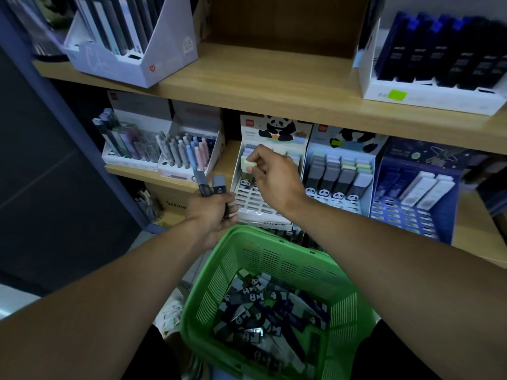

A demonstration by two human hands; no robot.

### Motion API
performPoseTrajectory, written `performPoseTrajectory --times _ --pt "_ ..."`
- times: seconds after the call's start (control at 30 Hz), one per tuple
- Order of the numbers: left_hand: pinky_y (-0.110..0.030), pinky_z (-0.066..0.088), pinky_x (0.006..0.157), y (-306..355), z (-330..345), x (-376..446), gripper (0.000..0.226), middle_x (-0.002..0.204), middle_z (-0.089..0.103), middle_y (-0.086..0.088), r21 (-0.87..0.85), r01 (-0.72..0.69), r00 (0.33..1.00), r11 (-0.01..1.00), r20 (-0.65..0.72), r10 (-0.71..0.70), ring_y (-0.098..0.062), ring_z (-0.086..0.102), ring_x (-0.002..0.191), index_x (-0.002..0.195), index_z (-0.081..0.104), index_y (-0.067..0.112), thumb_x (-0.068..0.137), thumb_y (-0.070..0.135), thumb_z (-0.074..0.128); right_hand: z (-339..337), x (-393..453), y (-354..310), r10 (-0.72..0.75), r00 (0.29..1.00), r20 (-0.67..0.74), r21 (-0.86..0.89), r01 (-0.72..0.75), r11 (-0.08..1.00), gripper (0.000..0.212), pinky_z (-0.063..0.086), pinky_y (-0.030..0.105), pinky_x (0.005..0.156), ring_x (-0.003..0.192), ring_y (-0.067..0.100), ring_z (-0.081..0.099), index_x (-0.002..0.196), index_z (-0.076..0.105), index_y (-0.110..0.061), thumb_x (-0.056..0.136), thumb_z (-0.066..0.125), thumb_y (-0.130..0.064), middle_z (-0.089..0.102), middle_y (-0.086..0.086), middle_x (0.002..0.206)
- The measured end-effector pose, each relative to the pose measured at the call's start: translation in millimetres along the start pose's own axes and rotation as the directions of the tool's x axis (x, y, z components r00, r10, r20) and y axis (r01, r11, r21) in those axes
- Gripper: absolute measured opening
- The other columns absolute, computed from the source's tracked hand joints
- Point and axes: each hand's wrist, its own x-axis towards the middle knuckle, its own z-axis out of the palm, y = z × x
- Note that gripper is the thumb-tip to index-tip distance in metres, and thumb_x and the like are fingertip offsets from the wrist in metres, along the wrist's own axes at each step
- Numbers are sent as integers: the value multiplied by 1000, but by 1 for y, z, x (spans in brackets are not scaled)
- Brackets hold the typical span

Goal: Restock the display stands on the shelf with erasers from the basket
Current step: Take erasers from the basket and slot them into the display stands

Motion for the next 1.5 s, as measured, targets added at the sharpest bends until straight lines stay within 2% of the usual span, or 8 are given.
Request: performPoseTrajectory --times 0.23,0.43,0.6,0.73,0.93,1.07,1.27,1.5 --pt "-20 52 44 -1 -3 3 18 85 68 -9 -34 -10 1000 999 -20 10 -13 67 65 109 66 1 93 10 68 2 7 -9 78 997 -23 -111 -80 991 22 48 24 82 97 17 66 116 73 -17 99 59 -19 74 2 107" --pt "-20 51 43 -1 -1 1 11 86 68 -8 -45 -40 999 998 -34 38 -13 66 62 104 66 4 94 9 66 -1 8 -13 112 994 9 -145 -109 983 27 33 5 62 92 2 52 123 69 -14 101 53 -12 71 5 114" --pt "-19 51 45 -3 -4 -1 15 80 69 -5 -33 -33 999 999 8 34 -11 67 61 106 68 4 92 9 69 0 8 -12 108 994 19 -221 -101 970 28 48 26 96 116 23 63 124 70 -15 99 57 -17 71 7 121" --pt "-19 51 46 -1 -5 -3 14 83 72 -5 -23 -37 998 999 45 38 -8 68 60 100 68 9 88 8 74 -2 7 -9 88 996 17 -233 -81 969 28 50 30 98 112 22 65 123 71 -16 98 58 -20 72 6 118" --pt "-22 51 47 3 -5 -14 15 87 77 2 34 -40 970 999 239 31 -8 72 68 110 68 14 95 18 66 -15 -7 -14 159 985 61 46 -162 986 29 58 38 83 81 14 70 117 71 -20 93 69 -35 73 -1 86" --pt "-22 50 47 5 -3 -25 23 101 77 1 84 -34 905 996 426 -5 -9 71 71 119 65 15 101 27 56 -29 -18 -23 309 909 279 270 -383 884 30 63 38 72 65 20 72 119 65 -17 93 70 -32 73 9 98" --pt "-16 29 28 10 5 -34 21 68 55 1 -92 122 806 988 591 -45 -7 39 42 109 59 10 102 27 48 -64 -25 -11 284 756 590 426 -591 685 37 56 30 73 90 19 71 123 64 -24 91 65 -41 69 6 110" --pt "-16 36 33 7 20 -47 34 76 65 0 -13 53 807 999 590 -35 -9 51 51 120 62 14 103 38 46 -74 -27 -8 360 858 366 610 -513 603 22 56 22 62 70 13 68 86 62 -13 84 74 -31 72 3 79"
